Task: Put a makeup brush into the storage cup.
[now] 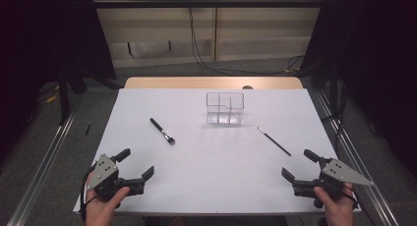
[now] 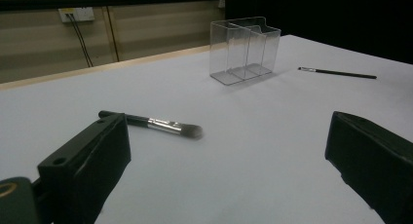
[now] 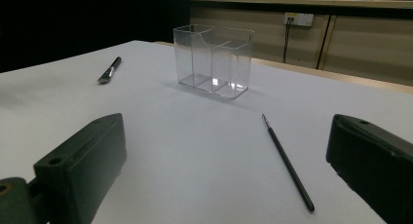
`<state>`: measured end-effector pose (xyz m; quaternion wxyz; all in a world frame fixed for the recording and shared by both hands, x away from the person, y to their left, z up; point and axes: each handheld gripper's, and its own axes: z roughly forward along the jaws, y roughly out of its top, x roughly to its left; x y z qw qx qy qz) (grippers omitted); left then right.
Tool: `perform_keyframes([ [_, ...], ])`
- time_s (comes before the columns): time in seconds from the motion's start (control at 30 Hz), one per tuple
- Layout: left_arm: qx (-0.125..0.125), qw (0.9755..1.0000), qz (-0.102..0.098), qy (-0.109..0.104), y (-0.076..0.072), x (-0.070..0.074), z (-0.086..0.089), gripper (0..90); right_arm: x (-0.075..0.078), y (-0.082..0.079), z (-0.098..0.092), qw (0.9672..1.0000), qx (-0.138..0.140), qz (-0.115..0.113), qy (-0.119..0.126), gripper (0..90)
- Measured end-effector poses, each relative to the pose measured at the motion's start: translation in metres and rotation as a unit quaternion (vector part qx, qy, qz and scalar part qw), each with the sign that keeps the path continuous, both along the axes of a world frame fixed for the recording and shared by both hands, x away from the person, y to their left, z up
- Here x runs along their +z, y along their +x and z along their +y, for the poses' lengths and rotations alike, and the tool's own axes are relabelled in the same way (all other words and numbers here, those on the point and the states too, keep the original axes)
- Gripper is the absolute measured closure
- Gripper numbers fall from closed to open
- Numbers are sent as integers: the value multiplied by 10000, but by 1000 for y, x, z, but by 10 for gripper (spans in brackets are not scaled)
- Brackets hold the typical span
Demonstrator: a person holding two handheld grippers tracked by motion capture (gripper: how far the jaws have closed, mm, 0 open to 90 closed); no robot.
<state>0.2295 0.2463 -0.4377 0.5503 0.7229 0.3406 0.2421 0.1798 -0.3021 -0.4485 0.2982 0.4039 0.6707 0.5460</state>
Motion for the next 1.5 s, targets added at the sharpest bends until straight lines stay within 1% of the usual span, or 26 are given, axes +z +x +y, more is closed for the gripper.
perform_keyframes([
  [0.13, 3, 10000, 51, 1, 1, -1, -1, 28, -1, 1, -1, 10000, -16, 24, 15, 8],
  [0.2, -69, 9998, 186, 73, 4, -4, -4, 28, -1, 2, -1, 10000, -21, 37, 34, 8],
  [0.23, -66, 9998, 202, 61, 5, -5, -5, 28, -1, 2, -1, 10000, -9, 48, 34, 8],
  [0.37, -93, 9998, 166, 73, 4, -4, -5, 28, -2, 2, -1, 10000, 10, 36, 22, 8],
  [0.43, -99, 9998, 153, 27, 3, -4, -5, 28, -1, 2, -1, 10000, -6, 26, 36, 8],
  [0.5, -121, 9998, 159, 54, 4, -5, -6, 28, -1, 2, -1, 10000, 2, 30, 40, 8],
  [0.57, -95, 9998, 143, 107, 5, -5, -8, 29, -1, 2, 0, 10000, 33, 33, 20, 8],
  [0.67, -181, 9996, 190, 78, 9, -6, -10, 29, -2, 1, 1, 10000, 44, 59, 6, 8],
  [0.73, -200, 9996, 138, 116, 11, -4, -12, 28, -1, 1, 1, 10000, 61, 42, -6, 8],
  [0.8, -201, 9997, 121, 78, 11, -3, -13, 28, -1, 0, 2, 9999, 64, 105, -39, 8],
  [0.83, -234, 9996, 137, -19, 12, -1, -13, 28, -2, 1, 3, 9999, 69, 119, -64, 8],
  [0.87, -205, 9997, 132, -46, 12, 0, -14, 28, -1, 1, 3, 9999, 91, 104, -57, 8],
  [0.93, -203, 9997, 109, -29, 12, 1, -14, 28, -1, 1, 4, 9999, 99, 103, -37, 8],
  [0.97, -190, 9997, 106, -91, 12, 4, -13, 28, -1, 1, 4, 9999, 99, 118, -47, 8],
  [1.03, -165, 9998, 77, -90, 13, 5, -13, 28, -1, 1, 4, 9999, 95, 107, -40, 8],
  [1.07, -146, 9999, 27, -81, 15, 8, -12, 28, -1, 1, 4, 9999, 95, 109, -44, 8],
  [1.13, -152, 9999, 13, -76, 16, 9, -12, 28, -1, 1, 4, 9999, 97, 117, -46, 8],
  [1.17, -132, 9999, -14, -72, 17, 9, -13, 28, -2, 2, 4, 9999, 103, 125, -49, 8],
  [1.2, -181, 9998, -10, -20, 21, 9, -13, 28, -2, 2, 4, 9999, 98, 123, -66, 8],
  [1.3, -198, 9998, -16, 37, 25, 9, -14, 28, -2, 2, 5, 9998, 117, 140, -83, 8],
  [1.37, -216, 9997, -8, 78, 31, 8, -15, 28, -2, 2, 5, 9998, 129, 125, -86, 8],
  [1.4, -196, 9998, 68, 57, 37, 7, -16, 28, -2, 2, 5, 9998, 132, 123, -81, 8],
  [1.43, -196, 9998, 68, 57, 37, 7, -16, 28, -2, 2, 5, 9998, 132, 123, -81, 8],
  [1.47, -170, 9998, 65, 122, 43, 7, -18, 28, -2, 3, 5, 9998, 135, 129, -72, 8],
  [1.5, -182, 9997, 51, 138, 46, 7, -19, 28, -2, 3, 5, 9998, 137, 139, -70, 8],
])
